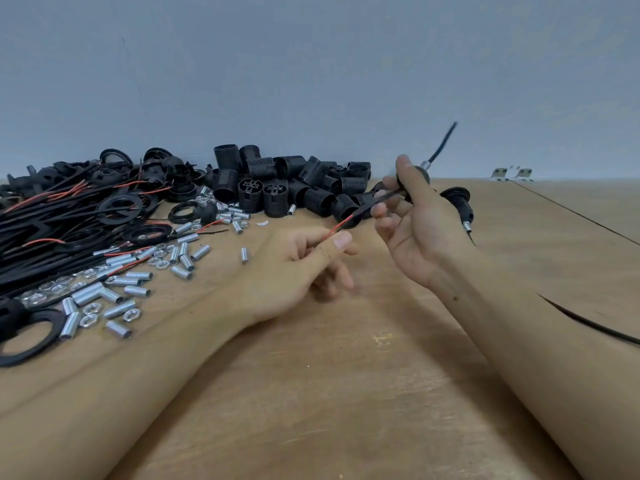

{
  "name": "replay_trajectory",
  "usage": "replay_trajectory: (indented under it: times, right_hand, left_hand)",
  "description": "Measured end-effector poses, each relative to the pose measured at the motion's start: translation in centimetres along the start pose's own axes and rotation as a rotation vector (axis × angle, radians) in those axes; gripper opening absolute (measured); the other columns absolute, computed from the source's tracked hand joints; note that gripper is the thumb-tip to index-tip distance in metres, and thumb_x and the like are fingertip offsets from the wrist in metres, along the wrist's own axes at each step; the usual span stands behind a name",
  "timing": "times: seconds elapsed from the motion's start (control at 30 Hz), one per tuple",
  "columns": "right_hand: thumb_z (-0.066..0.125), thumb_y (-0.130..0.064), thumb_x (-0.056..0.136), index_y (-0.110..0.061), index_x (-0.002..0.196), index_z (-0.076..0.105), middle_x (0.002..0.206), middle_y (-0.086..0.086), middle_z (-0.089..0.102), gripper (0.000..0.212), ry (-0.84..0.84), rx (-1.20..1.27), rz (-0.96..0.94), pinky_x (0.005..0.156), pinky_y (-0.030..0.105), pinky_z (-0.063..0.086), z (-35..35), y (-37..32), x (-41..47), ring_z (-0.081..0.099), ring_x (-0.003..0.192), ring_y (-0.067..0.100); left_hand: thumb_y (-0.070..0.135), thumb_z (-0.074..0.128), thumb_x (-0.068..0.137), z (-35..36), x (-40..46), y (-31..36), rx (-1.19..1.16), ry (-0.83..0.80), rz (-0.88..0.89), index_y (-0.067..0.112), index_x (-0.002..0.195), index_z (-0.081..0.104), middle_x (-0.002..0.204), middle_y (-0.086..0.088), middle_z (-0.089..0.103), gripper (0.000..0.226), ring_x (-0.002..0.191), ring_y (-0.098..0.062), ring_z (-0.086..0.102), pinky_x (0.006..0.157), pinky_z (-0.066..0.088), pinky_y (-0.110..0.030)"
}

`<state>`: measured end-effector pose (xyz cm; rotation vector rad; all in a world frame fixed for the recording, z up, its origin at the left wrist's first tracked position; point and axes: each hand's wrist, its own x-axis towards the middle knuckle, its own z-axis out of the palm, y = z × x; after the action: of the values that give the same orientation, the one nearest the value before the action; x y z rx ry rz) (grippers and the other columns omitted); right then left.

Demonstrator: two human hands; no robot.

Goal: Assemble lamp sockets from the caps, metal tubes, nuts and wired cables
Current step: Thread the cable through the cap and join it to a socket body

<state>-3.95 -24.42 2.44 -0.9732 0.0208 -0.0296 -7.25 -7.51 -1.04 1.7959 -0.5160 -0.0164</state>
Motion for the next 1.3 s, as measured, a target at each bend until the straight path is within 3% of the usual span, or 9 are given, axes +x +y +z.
replay_trajectory:
  times: [0.3,0.43,0.5,0.6,0.7,0.87,1.03,1.17,1.3]
  right_hand:
    - [0.056,-0.032,0.086,-0.007,0.105,0.047,0.102,0.007,0.057,0.033,0.315,-0.789,-0.201,0.066,0.040,0.058,-0.8,1.2,0.4,0.072,0.075,0.024]
    - [0.057,-0.027,0.084,0.001,0.136,0.032,0.145,0.014,0.031,0.064,0.386,-1.177,-0.130,0.094,0.040,0.039,-1.3,1.7,0.8,0.040,0.126,0.033]
    - [0.059,-0.032,0.086,-0.001,0.151,0.017,0.159,0.017,0.015,0.084,0.369,-1.423,-0.355,0.113,0.046,0.022,-1.2,1.9,0.1,0.016,0.145,0.034]
    - [0.054,-0.049,0.094,-0.016,0.121,0.062,0.123,0.001,0.063,0.043,-0.156,-1.463,-0.648,0.098,0.038,0.043,-0.6,1.8,-0.7,0.055,0.117,0.018]
    - [0.060,-0.038,0.096,-0.034,0.071,0.058,0.058,-0.012,0.055,0.026,-0.532,-1.504,-0.588,0.059,0.029,0.038,-0.6,2.3,-1.1,0.049,0.058,0.006]
    - [0.060,-0.031,0.097,-0.010,0.074,0.066,0.057,0.002,0.052,0.032,-0.464,-1.252,-0.693,0.053,0.025,0.032,-0.6,2.3,-1.0,0.043,0.053,0.010]
    - [0.066,-0.018,0.094,-0.013,0.096,0.075,0.080,0.010,0.070,0.011,-0.494,-1.052,-0.559,0.071,0.036,0.052,-0.3,2.7,-1.5,0.063,0.075,0.024]
    - [0.067,-0.038,0.091,-0.023,0.106,0.074,0.097,-0.004,0.069,0.022,-0.517,-1.435,-0.709,0.089,0.035,0.047,-0.5,2.3,-1.0,0.059,0.098,0.015]
    - [0.064,-0.031,0.094,-0.009,0.083,0.071,0.070,0.005,0.065,0.026,-0.524,-1.451,-0.545,0.067,0.040,0.047,-0.9,2.2,-0.7,0.056,0.068,0.019]
  left_hand:
    - [0.031,0.053,0.099,-1.8,0.5,-0.7,0.112,0.249,0.059,0.015,0.083,0.063,0.051,0.004,0.048,0.026,0.042,-0.004,0.035,0.045,0.030,-0.013]
    - [0.028,0.051,0.102,-2.0,0.7,-1.5,0.205,0.222,0.004,0.014,0.082,0.060,0.058,0.005,0.061,0.025,0.042,-0.005,0.043,0.047,0.035,-0.016]
    - [0.029,0.053,0.101,-2.2,0.8,-1.7,0.215,0.219,0.009,0.013,0.086,0.062,0.061,0.003,0.065,0.024,0.045,-0.007,0.047,0.049,0.037,-0.015]
    - [0.032,0.055,0.099,-2.2,1.0,-1.9,0.201,0.280,0.050,0.019,0.083,0.063,0.058,0.004,0.065,0.023,0.046,-0.012,0.046,0.048,0.037,-0.019]
    - [0.040,0.061,0.091,-2.6,1.2,-1.8,0.107,0.368,0.077,0.017,0.079,0.063,0.054,0.005,0.063,0.026,0.045,-0.014,0.043,0.044,0.035,-0.020]
    - [0.048,0.057,0.087,-3.5,1.4,-1.6,0.075,0.410,0.112,0.011,0.073,0.059,0.056,0.006,0.064,0.040,0.044,-0.009,0.042,0.044,0.035,-0.017]
    - [0.041,0.056,0.096,-4.2,1.4,-2.0,0.175,0.442,0.111,0.013,0.071,0.059,0.054,0.009,0.063,0.037,0.044,-0.007,0.042,0.046,0.036,-0.019]
    - [0.037,0.057,0.098,-5.2,1.2,-2.3,0.339,0.416,0.120,0.020,0.073,0.061,0.062,0.009,0.068,0.030,0.050,-0.009,0.046,0.052,0.040,-0.026]
    - [0.036,0.059,0.096,-5.5,0.8,-2.9,0.574,0.274,0.100,0.018,0.074,0.063,0.064,0.009,0.067,0.029,0.055,-0.003,0.052,0.058,0.040,-0.021]
